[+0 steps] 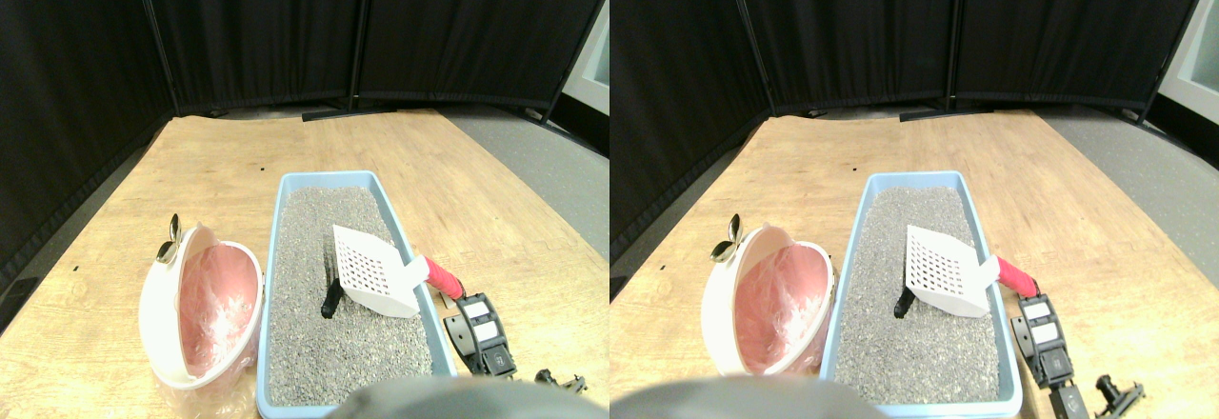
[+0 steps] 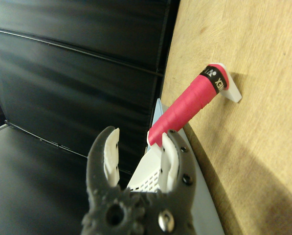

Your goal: Scoop (unimanual)

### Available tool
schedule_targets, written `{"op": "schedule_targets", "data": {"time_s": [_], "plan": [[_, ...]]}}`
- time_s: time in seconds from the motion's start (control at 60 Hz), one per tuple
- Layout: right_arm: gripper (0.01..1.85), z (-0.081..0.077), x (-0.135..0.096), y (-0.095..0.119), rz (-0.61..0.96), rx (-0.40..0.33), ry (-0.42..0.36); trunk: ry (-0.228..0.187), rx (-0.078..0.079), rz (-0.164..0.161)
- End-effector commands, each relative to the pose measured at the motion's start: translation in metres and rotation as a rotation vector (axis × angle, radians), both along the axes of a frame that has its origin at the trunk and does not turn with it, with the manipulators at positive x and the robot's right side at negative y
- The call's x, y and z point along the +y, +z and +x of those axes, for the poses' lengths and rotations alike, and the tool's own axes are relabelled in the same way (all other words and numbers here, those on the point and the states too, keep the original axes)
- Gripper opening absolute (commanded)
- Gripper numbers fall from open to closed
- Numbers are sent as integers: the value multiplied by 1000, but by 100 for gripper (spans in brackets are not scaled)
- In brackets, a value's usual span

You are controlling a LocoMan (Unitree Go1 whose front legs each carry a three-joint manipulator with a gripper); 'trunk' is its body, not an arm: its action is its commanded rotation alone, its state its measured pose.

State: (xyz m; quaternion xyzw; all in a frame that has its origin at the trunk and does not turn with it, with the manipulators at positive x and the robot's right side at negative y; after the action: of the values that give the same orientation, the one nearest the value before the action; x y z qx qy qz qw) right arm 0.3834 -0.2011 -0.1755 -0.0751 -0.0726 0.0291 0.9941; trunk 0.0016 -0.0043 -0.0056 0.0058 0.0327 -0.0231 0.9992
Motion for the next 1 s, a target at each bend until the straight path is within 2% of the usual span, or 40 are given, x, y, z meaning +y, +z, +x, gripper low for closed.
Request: {"op": "schedule_targets", "data": {"time_s": [0.017, 0.033, 0.183, 0.267, 0.4, 0.65, 1.0], "plan": [[53, -1, -1, 7, 27, -38, -16, -13, -12, -23], [58, 0, -2, 6, 38, -49, 3, -15, -9, -24], [83, 5, -7, 6, 121, -68, 16, -23, -8, -26], [92, 8, -8, 7, 140, -60, -13, -29, -5, -29], [100, 12, -8, 6, 175, -60, 0, -32, -2, -28], [99, 23, -7, -1, 192, -39, -6, -26, 0, -31], [94, 47, -14, -17, 278, 11, -21, -22, 2, -32]]}}
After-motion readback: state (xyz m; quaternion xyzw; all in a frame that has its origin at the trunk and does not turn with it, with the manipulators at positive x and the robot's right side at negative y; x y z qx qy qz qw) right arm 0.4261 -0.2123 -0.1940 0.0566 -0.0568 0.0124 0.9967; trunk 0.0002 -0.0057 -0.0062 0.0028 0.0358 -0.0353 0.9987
